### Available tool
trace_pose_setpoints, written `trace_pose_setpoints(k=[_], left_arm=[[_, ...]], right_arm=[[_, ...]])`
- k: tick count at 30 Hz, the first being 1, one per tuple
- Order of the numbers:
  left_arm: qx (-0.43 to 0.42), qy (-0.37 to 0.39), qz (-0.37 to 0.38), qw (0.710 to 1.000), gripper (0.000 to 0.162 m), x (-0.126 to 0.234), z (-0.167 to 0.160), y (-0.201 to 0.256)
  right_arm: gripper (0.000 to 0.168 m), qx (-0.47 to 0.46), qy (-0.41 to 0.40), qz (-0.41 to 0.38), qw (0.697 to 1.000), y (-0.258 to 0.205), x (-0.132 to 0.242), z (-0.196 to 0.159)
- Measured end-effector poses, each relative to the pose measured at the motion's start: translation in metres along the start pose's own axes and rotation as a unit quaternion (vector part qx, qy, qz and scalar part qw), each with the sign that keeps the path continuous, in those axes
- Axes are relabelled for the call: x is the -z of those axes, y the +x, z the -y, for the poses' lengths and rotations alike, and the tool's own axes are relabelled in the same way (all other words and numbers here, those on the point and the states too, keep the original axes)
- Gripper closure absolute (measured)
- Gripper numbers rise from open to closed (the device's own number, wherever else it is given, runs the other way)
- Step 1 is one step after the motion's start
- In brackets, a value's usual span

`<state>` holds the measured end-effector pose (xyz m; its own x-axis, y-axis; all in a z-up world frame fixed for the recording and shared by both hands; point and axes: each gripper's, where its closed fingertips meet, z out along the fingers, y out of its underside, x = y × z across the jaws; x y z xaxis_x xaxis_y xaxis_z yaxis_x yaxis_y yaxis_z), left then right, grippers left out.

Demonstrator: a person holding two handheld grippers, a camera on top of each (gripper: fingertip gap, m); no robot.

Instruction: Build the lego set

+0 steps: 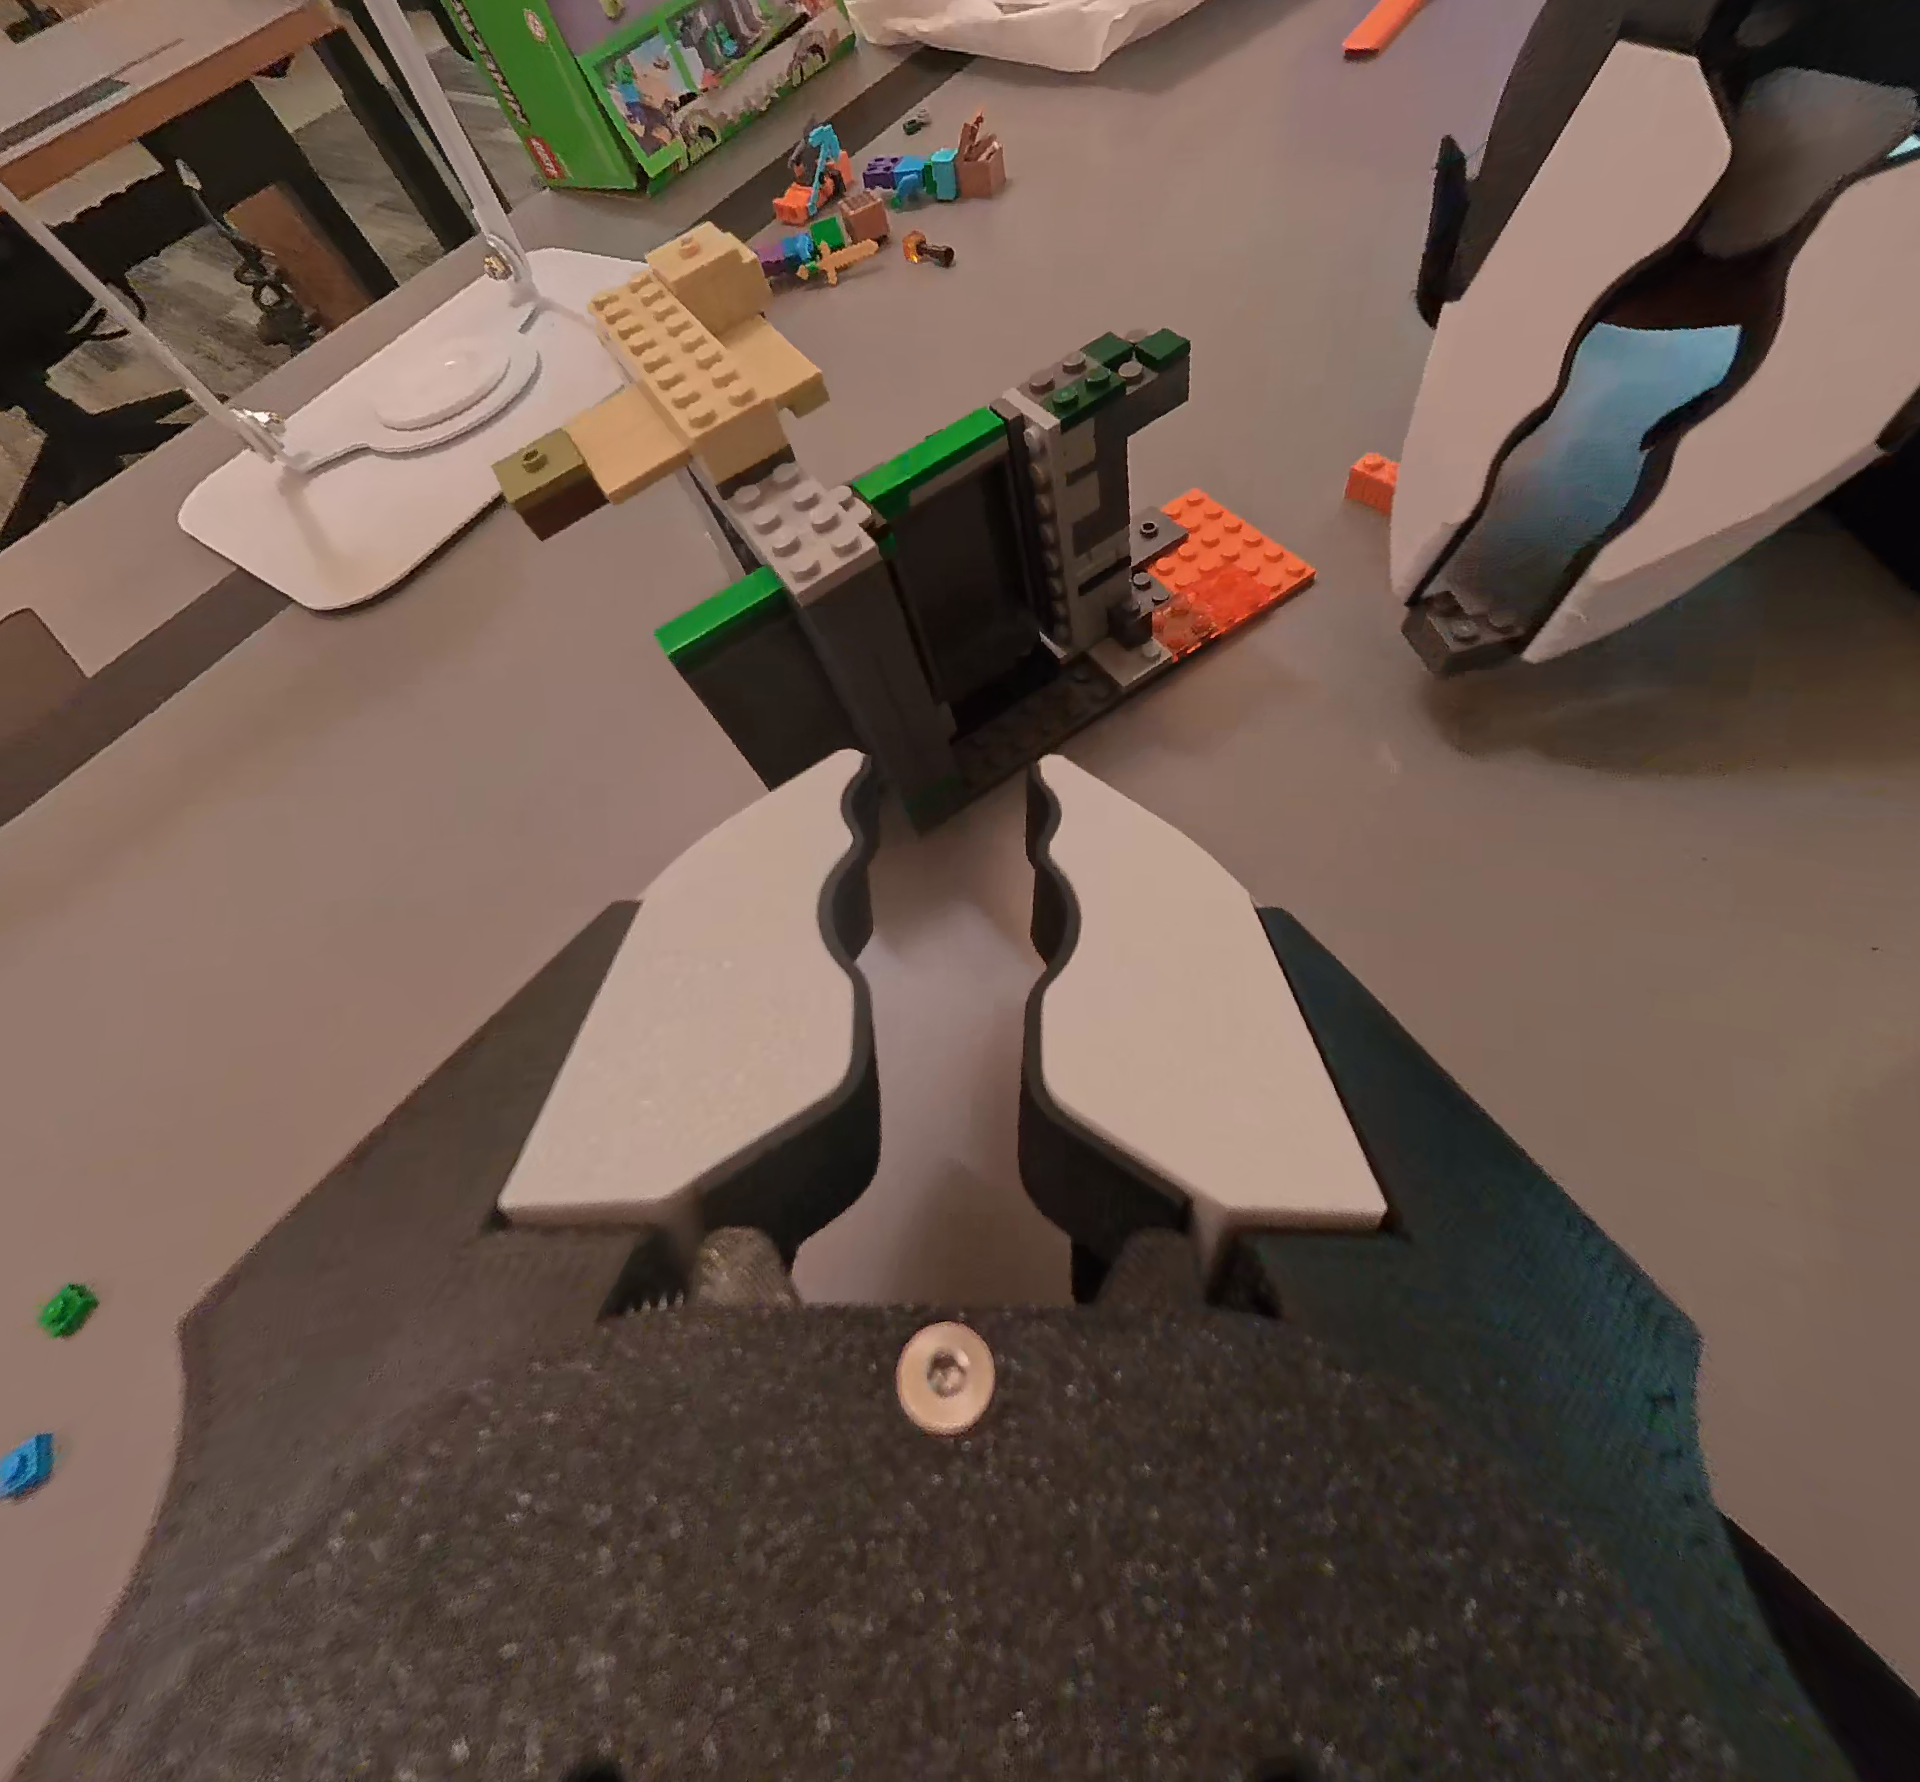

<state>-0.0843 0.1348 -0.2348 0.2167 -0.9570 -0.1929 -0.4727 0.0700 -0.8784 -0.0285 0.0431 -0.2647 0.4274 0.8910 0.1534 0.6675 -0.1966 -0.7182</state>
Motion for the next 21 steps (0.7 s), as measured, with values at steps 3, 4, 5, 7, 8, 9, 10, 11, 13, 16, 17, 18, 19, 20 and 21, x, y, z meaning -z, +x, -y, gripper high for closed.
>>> trace_pose_setpoints(k=[3,4,5,7,8,9,10,11,13,16,17,18,19,20,21], left_arm=[[-0.009,-0.007,0.002,1.000,0.136,-0.002,-0.002,0.001],[-0.012,-0.008,0.004,1.000,0.136,-0.002,-0.002,0.002],[-0.015,-0.010,0.005,1.000,0.136,-0.003,-0.003,0.002],[-0.019,-0.013,0.007,1.000,0.136,-0.003,-0.003,0.002],[-0.021,-0.014,0.008,1.000,0.136,-0.003,-0.004,0.002],[-0.023,-0.015,0.008,1.000,0.136,-0.003,-0.004,0.002],[-0.024,-0.015,0.009,1.000,0.136,-0.004,-0.004,0.003],[-0.025,-0.016,0.009,1.000,0.136,-0.004,-0.004,0.003],[-0.026,-0.016,0.008,0.999,0.136,-0.004,-0.005,0.003],[-0.026,-0.016,0.008,1.000,0.136,-0.005,-0.005,0.003],[-0.026,-0.016,0.008,1.000,0.136,-0.005,-0.005,0.003],[-0.026,-0.015,0.008,1.000,0.136,-0.004,-0.004,0.003],[-0.026,-0.015,0.008,1.000,0.136,-0.004,-0.004,0.003],[-0.026,-0.015,0.008,1.000,0.136,-0.004,-0.004,0.003],[-0.026,-0.014,0.008,1.000,0.136,-0.004,-0.004,0.003]], right_arm=[[0.147,0.017,-0.010,0.018,1.000,-0.006,-0.007,-0.001],[0.147,0.022,-0.013,0.020,0.999,-0.007,-0.009,-0.001],[0.147,0.025,-0.015,0.022,0.999,-0.007,-0.010,-0.002],[0.147,0.028,-0.017,0.025,0.999,-0.008,-0.012,-0.002],[0.147,0.029,-0.019,0.025,0.999,-0.007,-0.013,-0.003],[0.146,0.030,-0.019,0.025,0.999,-0.007,-0.013,-0.003],[0.146,0.030,-0.018,0.026,0.999,-0.008,-0.013,-0.003],[0.146,0.029,-0.017,0.025,0.999,-0.008,-0.013,-0.003],[0.146,0.030,-0.016,0.024,0.999,-0.008,-0.013,-0.003],[0.146,0.030,-0.017,0.022,0.999,-0.009,-0.013,-0.005],[0.146,0.029,-0.017,0.022,0.999,-0.009,-0.013,-0.005],[0.145,0.028,-0.018,0.022,0.999,-0.009,-0.013,-0.006],[0.145,0.028,-0.018,0.022,0.999,-0.009,-0.013,-0.006],[0.145,0.028,-0.018,0.022,0.999,-0.009,-0.013,-0.006],[0.145,0.027,-0.018,0.022,0.999,-0.009,-0.014,-0.007]])
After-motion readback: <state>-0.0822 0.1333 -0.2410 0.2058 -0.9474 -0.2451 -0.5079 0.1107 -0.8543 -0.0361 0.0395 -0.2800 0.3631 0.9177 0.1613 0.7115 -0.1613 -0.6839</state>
